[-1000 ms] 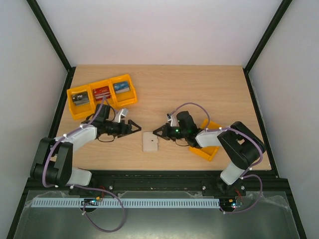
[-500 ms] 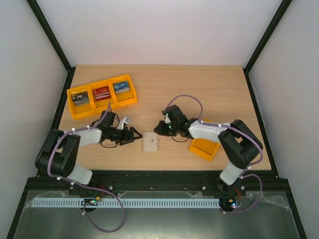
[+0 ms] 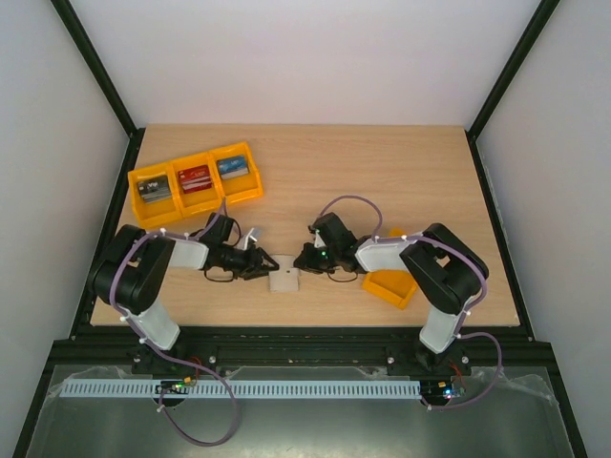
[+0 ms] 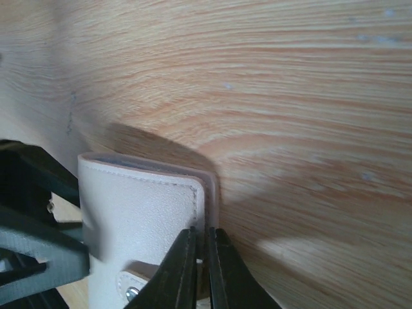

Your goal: Take the credit cards out of the card holder

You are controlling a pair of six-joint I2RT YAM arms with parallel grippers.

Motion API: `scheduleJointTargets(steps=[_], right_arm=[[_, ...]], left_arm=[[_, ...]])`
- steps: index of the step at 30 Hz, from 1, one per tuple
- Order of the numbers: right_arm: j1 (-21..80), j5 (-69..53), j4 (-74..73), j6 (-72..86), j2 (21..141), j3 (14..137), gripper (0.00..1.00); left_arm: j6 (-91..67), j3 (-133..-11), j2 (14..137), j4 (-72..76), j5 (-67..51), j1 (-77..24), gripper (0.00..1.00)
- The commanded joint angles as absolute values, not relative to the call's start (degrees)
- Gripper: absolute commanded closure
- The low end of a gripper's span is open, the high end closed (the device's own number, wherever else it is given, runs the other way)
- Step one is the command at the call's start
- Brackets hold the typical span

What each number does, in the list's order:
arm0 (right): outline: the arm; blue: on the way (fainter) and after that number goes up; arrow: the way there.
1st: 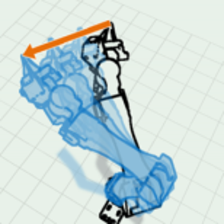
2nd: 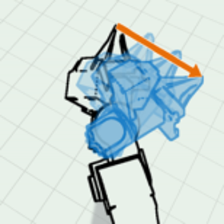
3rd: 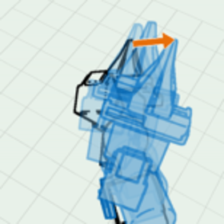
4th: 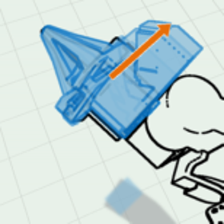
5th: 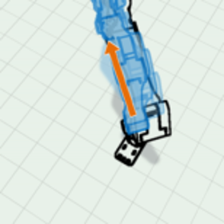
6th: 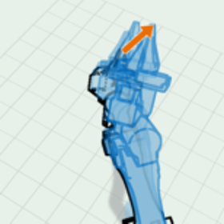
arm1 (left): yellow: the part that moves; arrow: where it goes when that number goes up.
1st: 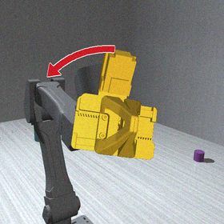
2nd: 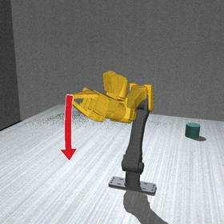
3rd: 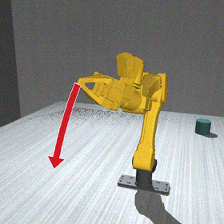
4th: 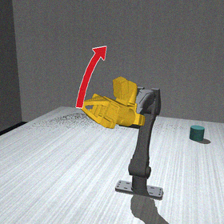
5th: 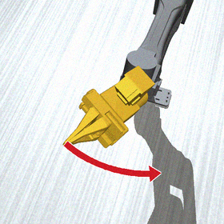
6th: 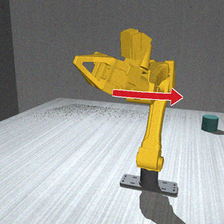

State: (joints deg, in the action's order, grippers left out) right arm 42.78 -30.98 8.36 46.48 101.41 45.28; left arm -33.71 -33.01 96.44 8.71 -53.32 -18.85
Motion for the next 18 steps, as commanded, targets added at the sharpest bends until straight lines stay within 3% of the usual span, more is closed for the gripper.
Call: scheduleJointTargets(steps=[1,3,5,12,18], right_arm=[[43.3,-33.1,10.9,47.0,103.5,44.7,0.93],[43.2,-32.8,9.5,45.6,103.0,45.9,0.93],[42.6,-31.3,7.0,43.7,101.2,47.1,0.92],[44.4,-8.9,-12.6,30.6,92.8,58.9,0.68],[46.7,-13.9,-10.0,30.4,92.1,62.9,0.65]], left_arm=[[-34.6,-31.7,97.3,8.4,-51.7,-20.8,0.76],[-33.9,-32.8,97.3,7.3,-51.9,-20.8,0.91],[-32.9,-34.4,97.0,5.4,-52.0,-20.4,0.98],[-16.8,-52.9,93.0,-18.1,-42.4,-19.5,0.98],[-13.6,-58.7,88.5,-26.2,-38.8,-19.3,0.98]])
